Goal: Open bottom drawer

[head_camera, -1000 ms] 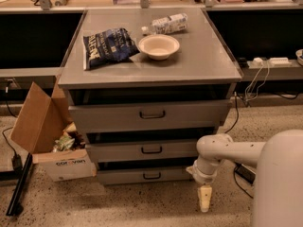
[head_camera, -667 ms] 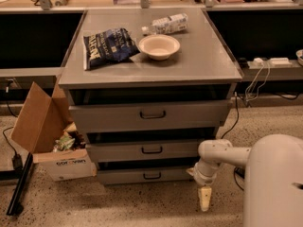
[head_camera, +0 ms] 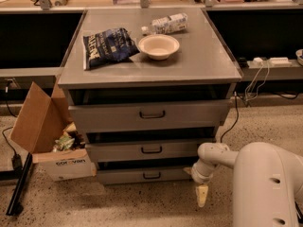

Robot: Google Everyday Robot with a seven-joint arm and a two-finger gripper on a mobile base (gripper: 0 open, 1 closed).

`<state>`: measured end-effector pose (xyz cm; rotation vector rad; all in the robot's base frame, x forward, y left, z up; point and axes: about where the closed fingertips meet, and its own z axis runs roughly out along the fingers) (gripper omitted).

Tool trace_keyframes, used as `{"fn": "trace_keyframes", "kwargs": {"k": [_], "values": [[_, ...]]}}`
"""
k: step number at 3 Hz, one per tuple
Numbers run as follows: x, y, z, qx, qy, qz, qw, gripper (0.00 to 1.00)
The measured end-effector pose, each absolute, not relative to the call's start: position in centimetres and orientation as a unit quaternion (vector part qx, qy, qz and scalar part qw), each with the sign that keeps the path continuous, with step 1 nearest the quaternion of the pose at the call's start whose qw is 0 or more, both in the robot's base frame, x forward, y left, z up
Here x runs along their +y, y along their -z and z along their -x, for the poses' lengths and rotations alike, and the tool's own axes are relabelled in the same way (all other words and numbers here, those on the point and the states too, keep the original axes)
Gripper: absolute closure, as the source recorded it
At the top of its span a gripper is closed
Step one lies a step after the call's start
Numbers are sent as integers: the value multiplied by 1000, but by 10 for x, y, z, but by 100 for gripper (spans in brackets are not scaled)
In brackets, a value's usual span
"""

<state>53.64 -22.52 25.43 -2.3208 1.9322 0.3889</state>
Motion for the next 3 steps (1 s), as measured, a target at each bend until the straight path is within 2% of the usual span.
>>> {"fn": "trace_keyframes", "kwargs": {"k": [3], "values": [[-228, -215, -586, 623, -117, 767, 101, 0]]}}
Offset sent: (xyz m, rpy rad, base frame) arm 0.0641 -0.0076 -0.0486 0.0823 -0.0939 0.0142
